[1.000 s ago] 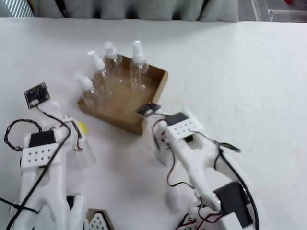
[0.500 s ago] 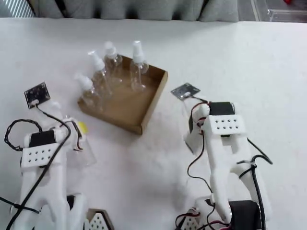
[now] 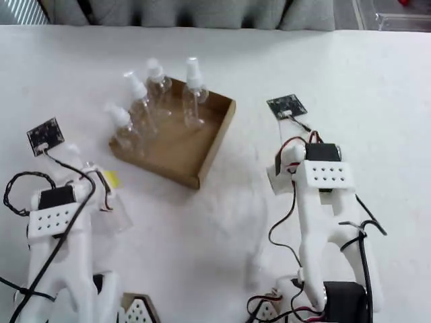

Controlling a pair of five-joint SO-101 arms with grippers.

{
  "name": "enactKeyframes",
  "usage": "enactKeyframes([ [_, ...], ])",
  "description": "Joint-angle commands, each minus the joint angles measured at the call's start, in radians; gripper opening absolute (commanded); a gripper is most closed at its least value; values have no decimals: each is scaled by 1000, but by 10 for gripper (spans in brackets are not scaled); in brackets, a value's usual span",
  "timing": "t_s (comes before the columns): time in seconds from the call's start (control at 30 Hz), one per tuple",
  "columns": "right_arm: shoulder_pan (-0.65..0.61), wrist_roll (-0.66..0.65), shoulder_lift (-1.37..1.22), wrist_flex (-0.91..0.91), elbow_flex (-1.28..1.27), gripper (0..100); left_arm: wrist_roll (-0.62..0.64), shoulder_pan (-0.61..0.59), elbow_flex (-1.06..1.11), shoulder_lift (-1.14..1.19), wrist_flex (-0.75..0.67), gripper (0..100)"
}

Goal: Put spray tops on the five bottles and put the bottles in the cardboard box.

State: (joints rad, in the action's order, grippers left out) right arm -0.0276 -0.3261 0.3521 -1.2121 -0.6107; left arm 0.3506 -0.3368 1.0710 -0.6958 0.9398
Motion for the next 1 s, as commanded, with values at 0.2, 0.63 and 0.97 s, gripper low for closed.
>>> enactKeyframes([
  [0.2, 77, 11, 58, -76, 21, 190, -11, -16, -8, -42, -29, 20],
  [0.63, 25, -58, 591, -289, -169, 105, -11, -12, 11, -42, -48, 20],
  [0.97, -13, -242, 668, -286, -331, 101, -11, -10, 11, -42, -49, 20],
])
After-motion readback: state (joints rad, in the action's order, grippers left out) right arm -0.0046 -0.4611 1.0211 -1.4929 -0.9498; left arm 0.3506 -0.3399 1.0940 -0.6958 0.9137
